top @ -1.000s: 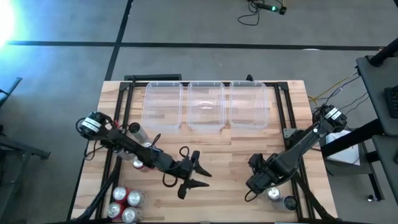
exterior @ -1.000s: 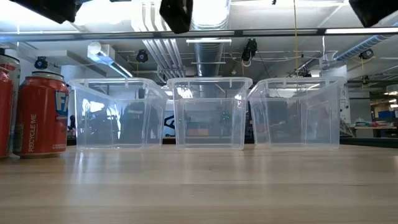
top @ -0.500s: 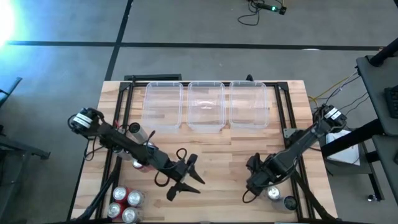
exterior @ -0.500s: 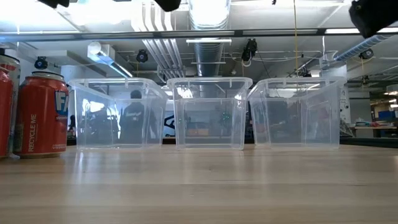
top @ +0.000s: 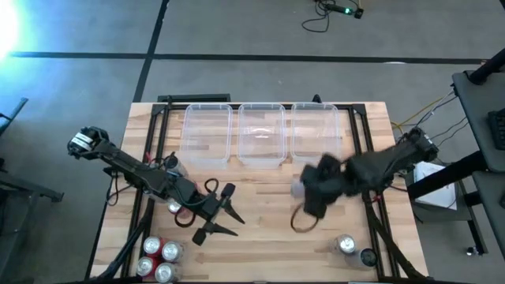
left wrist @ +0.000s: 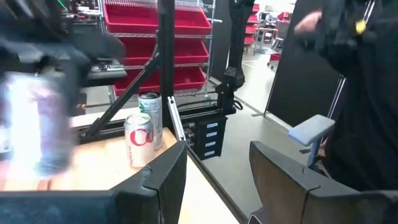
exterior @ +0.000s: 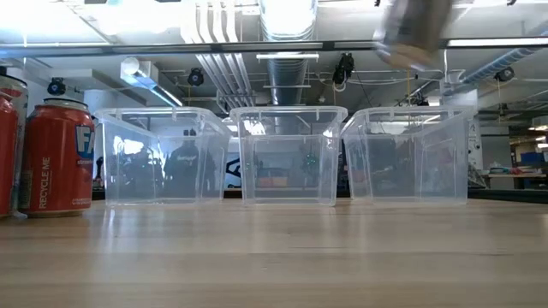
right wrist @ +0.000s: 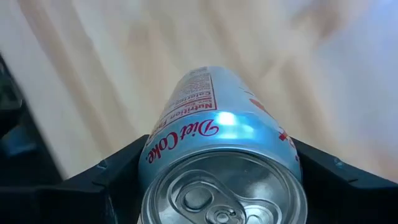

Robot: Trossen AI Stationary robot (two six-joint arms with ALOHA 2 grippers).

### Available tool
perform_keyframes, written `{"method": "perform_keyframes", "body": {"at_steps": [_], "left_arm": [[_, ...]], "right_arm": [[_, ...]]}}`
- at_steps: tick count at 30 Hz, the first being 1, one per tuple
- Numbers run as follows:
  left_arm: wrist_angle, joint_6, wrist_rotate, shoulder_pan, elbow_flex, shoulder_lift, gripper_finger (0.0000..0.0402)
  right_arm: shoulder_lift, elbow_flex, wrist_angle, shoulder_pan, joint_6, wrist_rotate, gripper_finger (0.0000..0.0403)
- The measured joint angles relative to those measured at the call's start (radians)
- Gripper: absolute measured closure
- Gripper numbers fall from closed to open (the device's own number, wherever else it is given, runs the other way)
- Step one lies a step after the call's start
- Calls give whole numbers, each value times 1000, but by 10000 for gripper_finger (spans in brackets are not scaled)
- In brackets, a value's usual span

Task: Sort soda cans
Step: Put the red-silver soda can into the right transparent bin

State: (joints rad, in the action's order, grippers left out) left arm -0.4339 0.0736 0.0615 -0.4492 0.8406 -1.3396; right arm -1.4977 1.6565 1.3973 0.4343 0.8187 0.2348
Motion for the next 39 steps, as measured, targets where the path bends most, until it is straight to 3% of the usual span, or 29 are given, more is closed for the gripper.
{"method": "perform_keyframes", "body": {"at_steps": [4,7,13,19,28,39], "left_arm": [[16,-13,0,0,0,0,241],[26,-10,-14,0,0,-4,242],[50,37,-52,-1,0,0,242],[61,36,-54,-1,0,1,241],[120,17,-167,0,-1,34,241],[127,26,-261,1,-1,56,242]], "right_arm": [[1,133,88,-144,-233,128,108],[1,161,119,-310,-391,133,108],[1,115,143,-653,-658,42,107],[-3,-13,86,-889,-845,-57,106],[-18,-247,-142,-1003,-1003,-145,104],[-188,-279,-301,-1044,-1057,-162,101]]}}
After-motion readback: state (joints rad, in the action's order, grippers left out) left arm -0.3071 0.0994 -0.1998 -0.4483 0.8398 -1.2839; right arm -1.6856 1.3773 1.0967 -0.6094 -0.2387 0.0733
